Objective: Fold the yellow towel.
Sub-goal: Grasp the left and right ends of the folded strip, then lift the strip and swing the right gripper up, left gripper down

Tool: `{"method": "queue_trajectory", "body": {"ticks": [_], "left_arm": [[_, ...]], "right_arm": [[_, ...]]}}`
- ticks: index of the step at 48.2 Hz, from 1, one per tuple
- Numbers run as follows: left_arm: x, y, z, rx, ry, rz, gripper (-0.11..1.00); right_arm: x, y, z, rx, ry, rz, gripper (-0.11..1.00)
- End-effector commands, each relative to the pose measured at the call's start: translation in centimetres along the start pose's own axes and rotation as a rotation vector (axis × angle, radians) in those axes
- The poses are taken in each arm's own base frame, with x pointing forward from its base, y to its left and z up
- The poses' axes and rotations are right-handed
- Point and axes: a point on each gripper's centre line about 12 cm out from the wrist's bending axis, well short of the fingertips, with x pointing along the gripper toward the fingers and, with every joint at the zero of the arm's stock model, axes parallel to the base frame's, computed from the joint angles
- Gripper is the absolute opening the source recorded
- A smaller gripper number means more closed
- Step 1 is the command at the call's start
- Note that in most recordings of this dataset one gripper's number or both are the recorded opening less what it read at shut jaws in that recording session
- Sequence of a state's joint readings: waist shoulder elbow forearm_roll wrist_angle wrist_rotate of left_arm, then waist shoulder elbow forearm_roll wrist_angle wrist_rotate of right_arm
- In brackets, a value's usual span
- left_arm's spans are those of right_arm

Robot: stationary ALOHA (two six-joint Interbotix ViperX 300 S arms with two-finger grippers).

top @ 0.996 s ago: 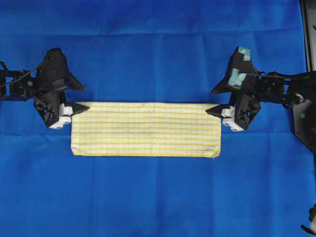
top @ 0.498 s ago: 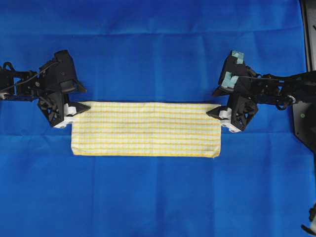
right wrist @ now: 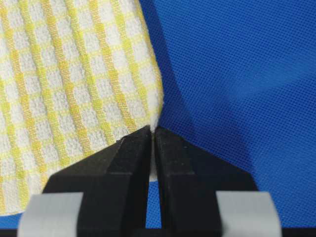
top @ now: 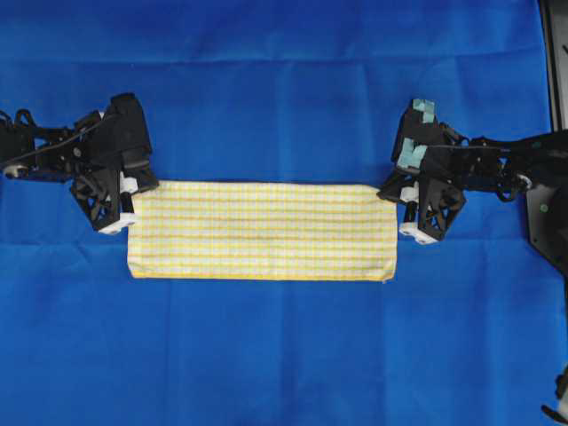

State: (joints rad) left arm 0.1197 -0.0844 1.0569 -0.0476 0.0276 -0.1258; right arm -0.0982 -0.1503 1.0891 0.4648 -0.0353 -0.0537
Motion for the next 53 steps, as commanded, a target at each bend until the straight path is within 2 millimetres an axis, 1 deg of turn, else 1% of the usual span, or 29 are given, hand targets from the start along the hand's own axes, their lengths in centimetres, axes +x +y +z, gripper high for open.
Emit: {"method": "queue_trajectory", "body": {"ticks": [1, 9, 18, 28, 36, 42, 46, 50, 53], "left_arm": [[-0.9, -0.3, 0.6, 0.010, -0.016, -0.008, 0.01], [-2.6, -0.5, 1.5, 0.011, -0.047, -0.017, 0.01], [-4.5, -0.8, 2.9, 0.010, -0.098, -0.028, 0.01], [-6.6, -1.2, 4.8, 0.015, -0.177, -0.042, 0.01], [-7.8, -1.3, 5.4, 0.009, -0.215, -0.052, 0.01], [-8.8, -1.7, 5.7, 0.017, -0.249, -0.066, 0.01], [-8.9, -1.9, 5.6, 0.017, -0.252, -0.072, 0.01], [-9.0, -2.4, 5.6, 0.023, -0.258, -0.089, 0.01], [-9.2, -3.1, 5.8, 0.042, -0.270, -0.107, 0.01]], "right_arm": [[-0.4, 0.2, 1.0, 0.010, -0.040, 0.010, 0.02], [-1.3, 0.2, 1.9, 0.024, -0.081, 0.019, 0.02], [-3.3, 0.2, 3.4, 0.029, -0.155, 0.043, 0.02], [-6.0, 0.9, 4.9, -0.014, -0.220, 0.084, 0.02], [-7.3, 1.3, 5.7, -0.039, -0.262, 0.102, 0.02], [-7.6, 1.3, 5.9, -0.040, -0.274, 0.105, 0.02], [-7.6, 1.3, 6.1, -0.041, -0.280, 0.103, 0.02], [-7.6, 0.9, 6.5, -0.026, -0.294, 0.090, 0.02], [-7.7, 0.1, 7.0, -0.004, -0.318, 0.069, 0.02]]}}
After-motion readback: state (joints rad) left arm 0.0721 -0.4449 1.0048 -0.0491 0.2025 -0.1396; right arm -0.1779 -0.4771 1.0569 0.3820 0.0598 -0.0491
